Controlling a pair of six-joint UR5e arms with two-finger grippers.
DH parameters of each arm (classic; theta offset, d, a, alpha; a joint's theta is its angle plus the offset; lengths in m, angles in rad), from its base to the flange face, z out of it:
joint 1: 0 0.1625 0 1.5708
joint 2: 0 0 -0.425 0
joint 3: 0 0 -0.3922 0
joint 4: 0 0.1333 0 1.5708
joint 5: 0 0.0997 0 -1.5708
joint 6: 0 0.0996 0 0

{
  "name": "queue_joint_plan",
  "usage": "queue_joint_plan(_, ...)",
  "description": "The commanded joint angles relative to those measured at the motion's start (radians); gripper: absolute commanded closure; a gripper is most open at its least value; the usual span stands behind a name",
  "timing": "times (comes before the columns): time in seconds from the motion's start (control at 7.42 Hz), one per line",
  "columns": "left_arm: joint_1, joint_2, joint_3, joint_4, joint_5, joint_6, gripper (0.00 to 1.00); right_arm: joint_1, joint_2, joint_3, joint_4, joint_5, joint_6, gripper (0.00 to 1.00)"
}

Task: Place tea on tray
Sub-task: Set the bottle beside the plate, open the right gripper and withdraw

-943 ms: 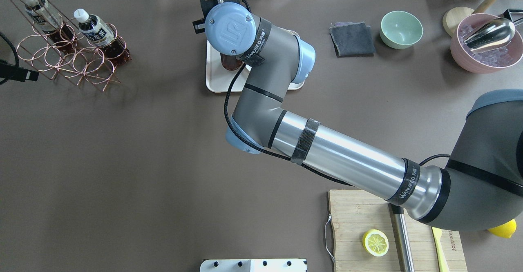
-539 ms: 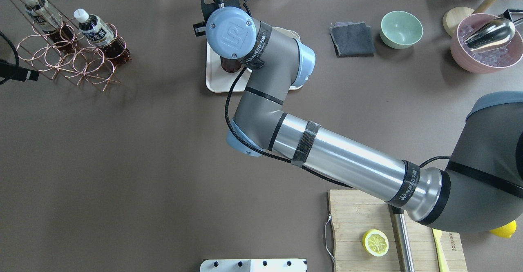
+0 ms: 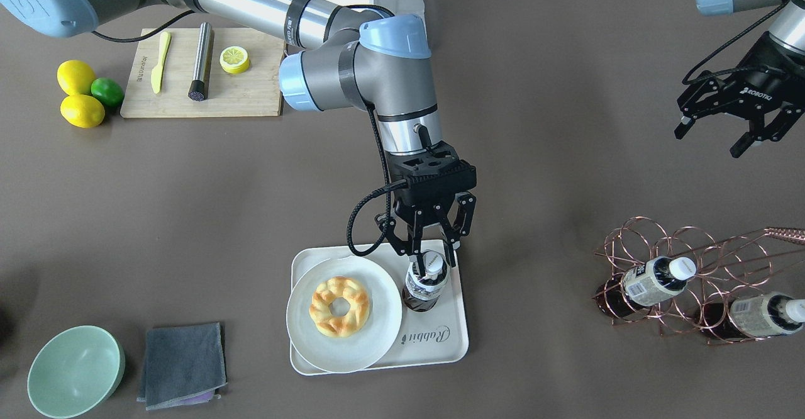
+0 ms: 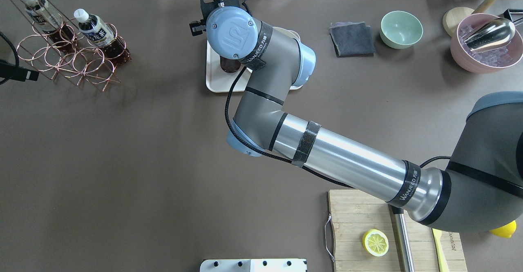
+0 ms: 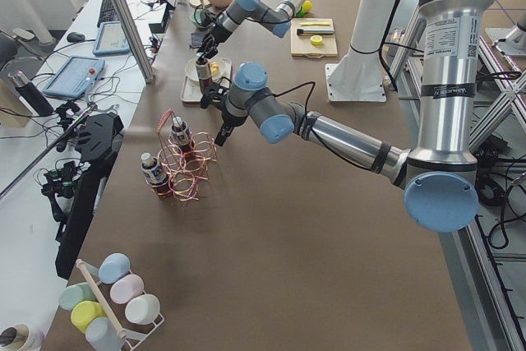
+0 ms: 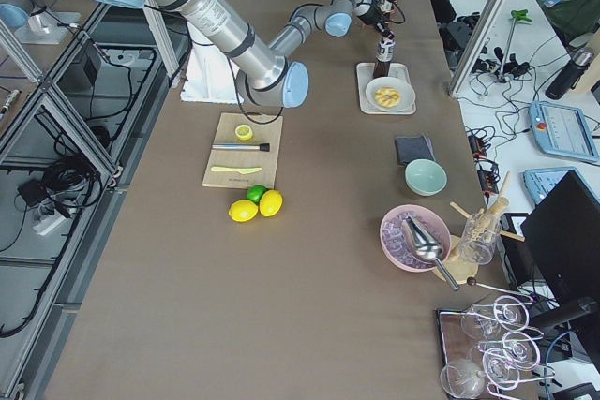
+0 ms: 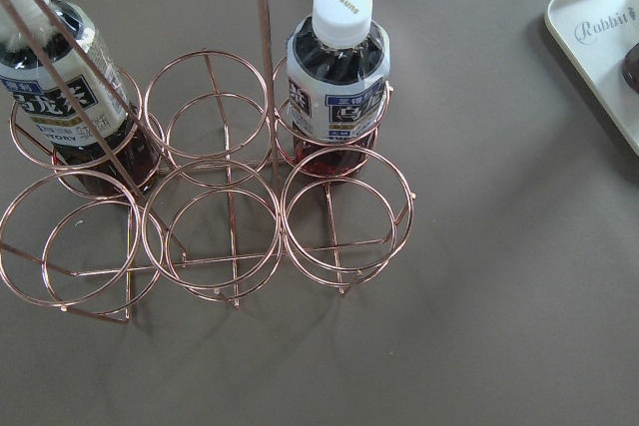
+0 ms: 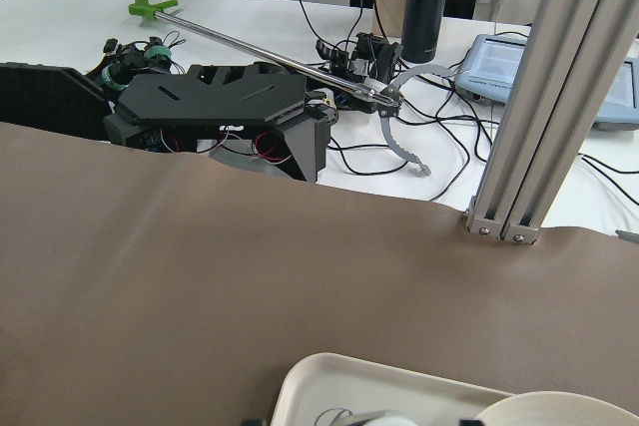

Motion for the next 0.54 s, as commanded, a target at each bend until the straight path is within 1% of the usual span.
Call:
queue_joint_plan(0.0, 0.000, 0.000, -0.002, 0.001, -0.005, 0.000, 0.02, 0.041, -0.006, 0.057, -0.010, 0.105, 0.003, 0.00)
queue_joint_plan(0.13, -0.015, 0.008, 0.000, 0.004, -0.044, 0.000, 0.00, 0.078, -0.059, 0.126, -0.057, 0.193, 0.003, 0.00)
queue_joint_plan(0.27, -0.075, 0.014, 0.011, 0.015, -0.111, 0.003, 0.00, 0.129, -0.142, 0.257, -0.185, 0.301, 0.014, 0.01)
queue_joint_plan(0.4, -0.163, 0.038, 0.035, 0.042, -0.192, 0.097, 0.00, 0.173, -0.287, 0.450, -0.338, 0.371, 0.097, 0.01)
